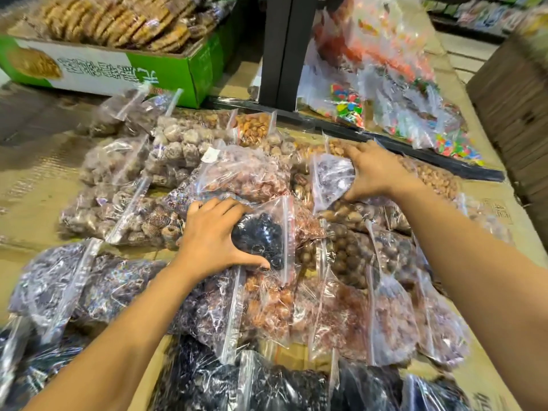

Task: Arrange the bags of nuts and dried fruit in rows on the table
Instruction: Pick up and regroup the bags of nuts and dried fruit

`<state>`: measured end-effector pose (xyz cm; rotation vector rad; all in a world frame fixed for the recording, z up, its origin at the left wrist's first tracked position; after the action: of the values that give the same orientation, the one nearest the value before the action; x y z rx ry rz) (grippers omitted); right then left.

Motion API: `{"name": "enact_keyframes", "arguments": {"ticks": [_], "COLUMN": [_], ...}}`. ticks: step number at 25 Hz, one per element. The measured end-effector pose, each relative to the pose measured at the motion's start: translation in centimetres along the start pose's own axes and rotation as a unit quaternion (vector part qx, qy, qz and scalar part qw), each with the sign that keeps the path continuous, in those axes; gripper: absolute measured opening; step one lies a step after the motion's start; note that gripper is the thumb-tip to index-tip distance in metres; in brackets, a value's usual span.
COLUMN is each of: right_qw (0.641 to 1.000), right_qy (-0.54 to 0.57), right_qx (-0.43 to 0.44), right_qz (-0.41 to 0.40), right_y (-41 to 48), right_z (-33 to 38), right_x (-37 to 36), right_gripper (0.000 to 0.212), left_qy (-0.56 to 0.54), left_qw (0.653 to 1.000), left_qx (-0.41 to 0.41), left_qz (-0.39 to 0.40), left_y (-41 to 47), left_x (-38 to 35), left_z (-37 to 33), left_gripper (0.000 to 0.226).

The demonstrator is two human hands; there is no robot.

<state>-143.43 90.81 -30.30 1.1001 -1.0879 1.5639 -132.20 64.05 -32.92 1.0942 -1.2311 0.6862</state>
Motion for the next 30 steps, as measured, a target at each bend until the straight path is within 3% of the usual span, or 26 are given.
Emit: {"name": "enact_keyframes", "arguments": {"ticks": [2, 5, 7, 10, 13, 15, 16, 18, 21, 23, 25, 27, 30], "right_qw": [0.992, 0.929, 0.882, 0.852, 0.849, 0.851, 0.854, 0.856, 0.849, 0.844, 0.841, 0.838, 0.839], "right_qy": [0.089, 0.28, 0.365, 0.427, 0.444, 0.443, 0.443, 0.446, 0.464, 0.485, 0.496, 0.506, 0.508], "right_qx": [-0.067, -0.182, -0.189, -0.161, -0.148, -0.131, -0.118, -0.101, -0.089, -0.069, -0.059, -0.057, -0.056], "right_qz": [-0.066, -0.157, -0.229, -0.257, -0.244, -0.25, -0.245, -0.242, -0.236, -0.217, -0.208, -0.195, -0.188], "right_y": [-2.7, -8.1, -11.9, -16.6, -20.6, -23.5, -24.8, -27.6, -31.4, -33.0, -34.1, -34.8, -36.0], "right_z": [-0.6, -1.4, -0.9, 0.4, 1.6, 2.4, 2.9, 4.0, 5.8, 7.2, 9.0, 10.8, 13.4], "right_x": [0.0, -1.2, -1.3, -1.0, -1.1, -1.1, -1.1, -0.9, -0.9, -1.5, -1.9, -2.6, -3.0], "right_gripper": [0.108, 0.095, 0.082, 0.079, 0.079, 0.103, 0.113, 0.112, 0.108, 0.107, 0.112, 0.11, 0.094], "left_qy": [-0.003, -0.008, -0.034, -0.132, -0.314, -0.399, -0.403, -0.357, -0.209, -0.141, -0.066, -0.054, -0.132], "left_qw": [1.0, 0.999, 0.998, 0.986, 0.922, 0.88, 0.879, 0.913, 0.975, 0.988, 0.991, 0.976, 0.968], "left_qx": [0.01, 0.019, 0.023, 0.097, 0.22, 0.233, 0.224, 0.167, 0.066, 0.048, 0.019, 0.053, 0.154], "left_qz": [0.013, 0.034, 0.038, 0.016, -0.058, -0.112, -0.122, -0.108, -0.024, 0.048, 0.117, 0.205, 0.149], "left_y": [-0.1, -0.3, -0.7, -2.4, -6.1, -9.1, -10.6, -13.5, -17.1, -19.6, -21.4, -23.3, -25.2], "left_x": [-0.3, -0.8, -0.5, 1.4, 4.5, 7.6, 9.2, 12.1, 13.3, 11.1, 7.3, 3.3, 2.5], "left_z": [0.0, 0.3, 0.3, 1.0, 3.3, 4.2, 4.2, 3.1, 1.5, 1.5, 1.7, 1.4, 0.0], "left_gripper": [0.106, 0.107, 0.101, 0.09, 0.065, 0.058, 0.057, 0.051, 0.043, 0.043, 0.081, 0.09, 0.088]}}
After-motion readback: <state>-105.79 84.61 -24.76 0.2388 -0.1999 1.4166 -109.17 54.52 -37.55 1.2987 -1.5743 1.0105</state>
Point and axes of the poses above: each hand's wrist, its own y-axis towards the middle knuckle, its own x-axis out of the back of the hand, z = x × y, the point moved 8 cm from there along y, towards the middle knuckle, and after that the axes turned 14 degrees about y, right-handed, at the moved point
